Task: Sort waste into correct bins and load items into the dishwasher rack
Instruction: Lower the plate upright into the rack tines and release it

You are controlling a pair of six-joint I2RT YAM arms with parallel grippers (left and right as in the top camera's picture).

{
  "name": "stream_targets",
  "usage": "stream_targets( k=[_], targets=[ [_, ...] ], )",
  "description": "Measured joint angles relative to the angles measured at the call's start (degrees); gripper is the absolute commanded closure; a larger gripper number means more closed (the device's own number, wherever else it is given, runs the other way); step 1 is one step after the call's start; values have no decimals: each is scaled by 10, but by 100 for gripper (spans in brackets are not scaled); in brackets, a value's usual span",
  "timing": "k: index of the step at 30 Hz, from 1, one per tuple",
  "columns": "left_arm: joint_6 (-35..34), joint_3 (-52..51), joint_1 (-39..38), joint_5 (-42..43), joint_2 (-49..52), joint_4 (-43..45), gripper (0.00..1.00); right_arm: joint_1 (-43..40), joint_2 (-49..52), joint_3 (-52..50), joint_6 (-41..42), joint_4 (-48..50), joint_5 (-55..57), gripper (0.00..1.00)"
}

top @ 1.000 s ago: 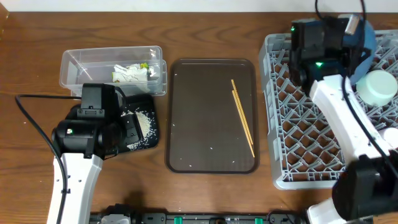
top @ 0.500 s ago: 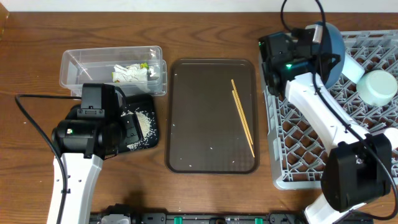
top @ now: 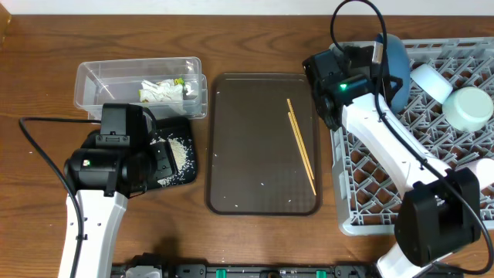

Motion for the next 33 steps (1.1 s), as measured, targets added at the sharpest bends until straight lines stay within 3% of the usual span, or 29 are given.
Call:
stream_targets(
  k=[11, 21, 33],
  targets=[
    [0, 0, 0, 0, 0, 0, 36, 1, -35, -7, 17, -9, -171, 55],
    [0, 0, 0, 0, 0, 0, 36, -3, -171, -8, 17, -2, -305, 54],
    [0, 0, 0, 0, 0, -5, 36, -11, -172, -8, 17, -30, -338, 57]
  ],
)
